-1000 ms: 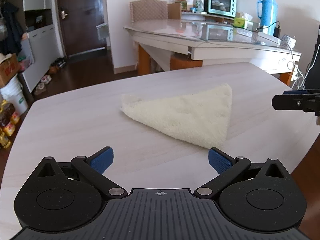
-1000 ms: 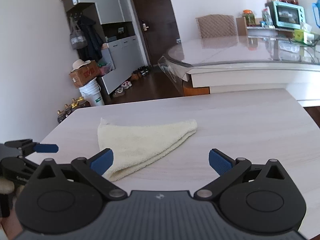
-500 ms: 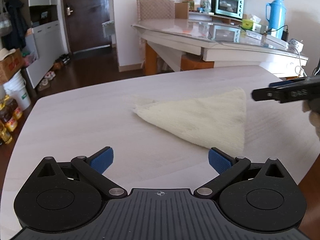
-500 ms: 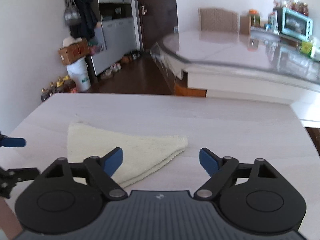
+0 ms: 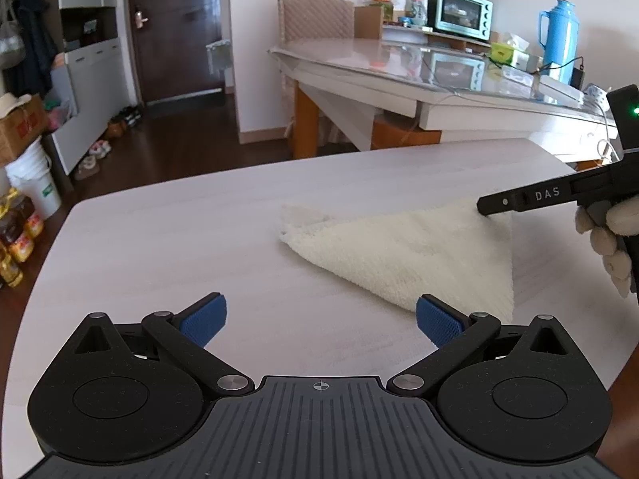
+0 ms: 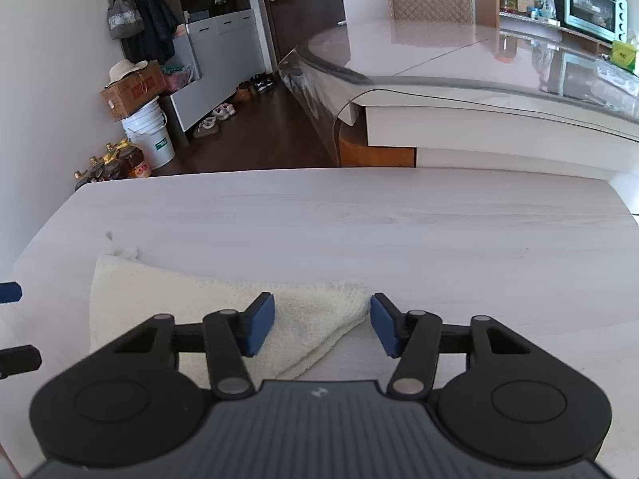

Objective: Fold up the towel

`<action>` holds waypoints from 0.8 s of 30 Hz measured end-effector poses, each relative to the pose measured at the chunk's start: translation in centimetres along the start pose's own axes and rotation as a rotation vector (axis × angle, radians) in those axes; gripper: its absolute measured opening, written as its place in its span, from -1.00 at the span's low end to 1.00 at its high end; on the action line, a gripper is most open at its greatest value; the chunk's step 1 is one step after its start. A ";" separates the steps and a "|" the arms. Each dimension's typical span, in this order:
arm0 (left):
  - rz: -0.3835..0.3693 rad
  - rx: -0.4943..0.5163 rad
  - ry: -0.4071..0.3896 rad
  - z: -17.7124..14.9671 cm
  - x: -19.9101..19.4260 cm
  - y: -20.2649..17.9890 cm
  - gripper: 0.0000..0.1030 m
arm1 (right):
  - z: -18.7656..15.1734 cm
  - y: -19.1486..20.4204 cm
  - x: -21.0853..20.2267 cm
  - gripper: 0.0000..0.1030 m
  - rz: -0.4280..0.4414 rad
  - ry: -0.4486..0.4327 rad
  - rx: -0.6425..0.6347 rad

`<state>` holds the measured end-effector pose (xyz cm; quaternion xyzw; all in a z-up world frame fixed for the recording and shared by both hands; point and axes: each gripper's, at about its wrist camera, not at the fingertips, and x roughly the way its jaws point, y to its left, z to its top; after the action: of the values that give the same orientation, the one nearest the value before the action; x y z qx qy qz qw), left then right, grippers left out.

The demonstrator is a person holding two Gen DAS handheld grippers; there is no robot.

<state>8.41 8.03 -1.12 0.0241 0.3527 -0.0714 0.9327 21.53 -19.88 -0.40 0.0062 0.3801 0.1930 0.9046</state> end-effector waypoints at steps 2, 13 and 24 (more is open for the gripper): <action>-0.005 0.000 0.006 -0.1 0.3 -0.1 1.00 | 0.0 0.0 -0.1 -0.21 -0.003 -0.005 0.001; 0.025 0.015 -0.001 -0.2 -0.7 1.0 1.00 | 0.1 3.2 -3.9 -0.77 0.094 -0.077 -0.113; 0.157 -0.028 -0.039 -0.6 -4.7 6.2 1.00 | -5.7 15.3 -7.2 -0.77 0.446 0.013 -0.397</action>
<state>5.47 14.79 1.44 0.0372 0.3326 0.0066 0.9423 7.74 -9.01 2.86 -0.0886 0.3297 0.4576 0.8210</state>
